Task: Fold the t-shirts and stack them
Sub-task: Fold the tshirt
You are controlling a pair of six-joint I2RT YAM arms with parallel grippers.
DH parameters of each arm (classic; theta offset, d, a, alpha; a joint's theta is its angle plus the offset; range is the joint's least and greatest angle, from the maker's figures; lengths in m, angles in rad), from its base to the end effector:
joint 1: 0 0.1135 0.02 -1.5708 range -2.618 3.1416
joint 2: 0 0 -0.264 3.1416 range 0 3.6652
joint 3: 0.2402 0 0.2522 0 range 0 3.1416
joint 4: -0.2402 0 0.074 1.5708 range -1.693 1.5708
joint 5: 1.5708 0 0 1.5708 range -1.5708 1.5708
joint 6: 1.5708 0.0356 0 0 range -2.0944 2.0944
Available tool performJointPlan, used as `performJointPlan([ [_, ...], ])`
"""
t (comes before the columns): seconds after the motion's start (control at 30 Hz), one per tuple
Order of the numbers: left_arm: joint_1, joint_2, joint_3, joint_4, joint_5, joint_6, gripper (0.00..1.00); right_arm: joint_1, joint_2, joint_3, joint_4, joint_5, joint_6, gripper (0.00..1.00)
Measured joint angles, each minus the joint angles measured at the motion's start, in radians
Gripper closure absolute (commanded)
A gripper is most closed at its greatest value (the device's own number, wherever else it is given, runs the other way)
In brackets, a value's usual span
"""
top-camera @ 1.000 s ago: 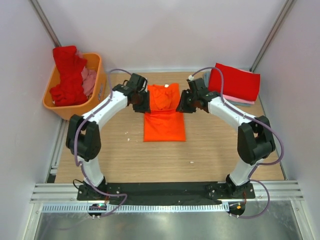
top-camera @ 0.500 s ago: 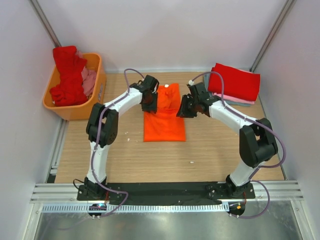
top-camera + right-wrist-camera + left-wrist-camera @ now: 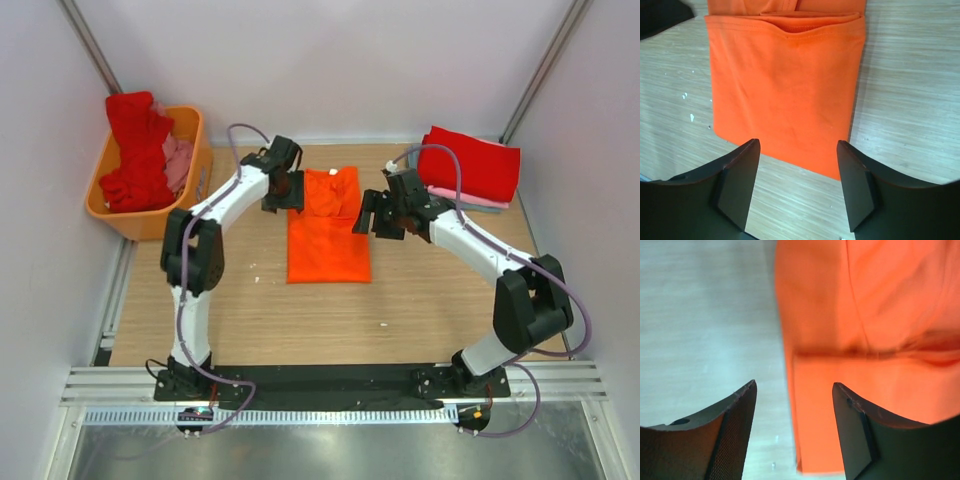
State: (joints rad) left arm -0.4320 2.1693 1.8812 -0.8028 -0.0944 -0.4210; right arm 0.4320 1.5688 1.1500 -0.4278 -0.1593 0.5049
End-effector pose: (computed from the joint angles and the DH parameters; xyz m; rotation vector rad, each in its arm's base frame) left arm 0.4293 -0.1942 0.2225 -0.0161 2.6624 -0.1550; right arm 0.3064 0.1475 0.2509 0.0156 2.4987 0.6050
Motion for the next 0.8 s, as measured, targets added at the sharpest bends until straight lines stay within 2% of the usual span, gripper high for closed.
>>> performJointPlan([
  [0.1, -0.002, -0.215, -0.213, 0.022, 0.004, -0.031, 0.36, 0.0, -0.05, -0.039, 0.003, 0.0, 0.005, 0.2],
  [0.23, -0.008, -0.499, -0.509, 0.114, 0.046, -0.101, 0.36, 0.0, -0.106, -0.127, 0.016, -0.008, 0.031, 0.2],
  [0.33, -0.013, -0.641, -0.732, 0.196, 0.095, -0.158, 0.37, 0.0, -0.142, -0.217, 0.032, -0.02, 0.066, 0.22],
  [0.5, -0.025, -0.724, -1.011, 0.33, 0.158, -0.234, 0.3, 0.0, -0.188, -0.361, 0.061, -0.045, 0.125, 0.25],
  [0.57, -0.026, -0.744, -1.088, 0.385, 0.181, -0.266, 0.3, 0.0, -0.19, -0.401, 0.079, -0.055, 0.143, 0.3],
  [0.8, -0.027, -0.76, -1.166, 0.544, 0.219, -0.341, 0.33, 0.0, -0.178, -0.459, 0.155, -0.081, 0.186, 0.38],
])
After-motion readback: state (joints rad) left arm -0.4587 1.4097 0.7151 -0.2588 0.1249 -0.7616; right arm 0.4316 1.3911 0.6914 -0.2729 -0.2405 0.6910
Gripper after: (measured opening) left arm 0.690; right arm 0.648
